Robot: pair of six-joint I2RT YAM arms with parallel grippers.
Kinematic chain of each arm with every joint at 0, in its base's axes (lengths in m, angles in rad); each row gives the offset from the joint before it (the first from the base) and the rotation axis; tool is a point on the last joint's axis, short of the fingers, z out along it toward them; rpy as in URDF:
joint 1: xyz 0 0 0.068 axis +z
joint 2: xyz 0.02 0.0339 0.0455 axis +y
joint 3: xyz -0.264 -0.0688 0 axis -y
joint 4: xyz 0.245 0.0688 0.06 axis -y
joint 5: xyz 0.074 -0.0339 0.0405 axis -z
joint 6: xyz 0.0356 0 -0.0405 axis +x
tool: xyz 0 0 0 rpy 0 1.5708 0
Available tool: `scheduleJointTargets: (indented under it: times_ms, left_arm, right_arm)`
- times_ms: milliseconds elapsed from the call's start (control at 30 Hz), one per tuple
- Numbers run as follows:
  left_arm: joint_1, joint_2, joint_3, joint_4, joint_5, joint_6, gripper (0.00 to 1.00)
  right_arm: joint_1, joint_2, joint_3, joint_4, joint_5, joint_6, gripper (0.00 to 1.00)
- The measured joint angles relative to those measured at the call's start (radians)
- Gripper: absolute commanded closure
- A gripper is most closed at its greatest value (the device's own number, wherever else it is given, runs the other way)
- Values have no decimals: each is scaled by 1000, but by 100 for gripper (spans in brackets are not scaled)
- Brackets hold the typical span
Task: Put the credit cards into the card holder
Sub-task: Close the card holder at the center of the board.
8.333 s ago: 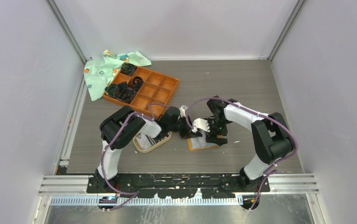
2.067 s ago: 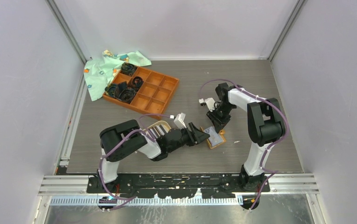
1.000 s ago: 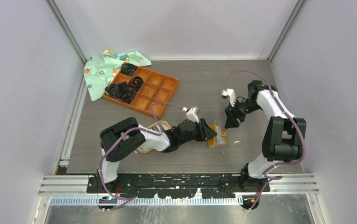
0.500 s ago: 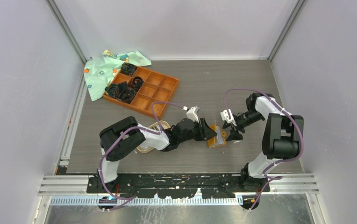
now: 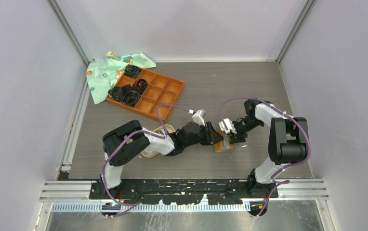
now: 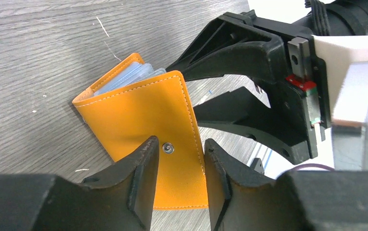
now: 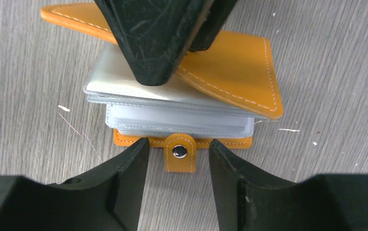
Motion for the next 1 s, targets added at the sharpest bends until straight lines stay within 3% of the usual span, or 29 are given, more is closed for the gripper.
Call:
scheduleJointTargets:
  times_ms: [433, 567, 667, 1000]
  left_arm:
    - [2, 8, 8, 2, 63, 0, 52]
    - [2, 16, 17, 4, 81, 0, 57]
    - [2, 22, 23, 10, 90, -5, 69]
    - [21, 77, 93, -8, 120, -11, 68]
  right_arm:
    - [-14, -80, -31, 54, -11, 72, 72]
    - [-32, -98, -31, 52, -44, 87, 75]
    - [-45, -98, -31, 44, -66, 91, 77]
    - [-68, -89, -29, 5, -100, 90, 78]
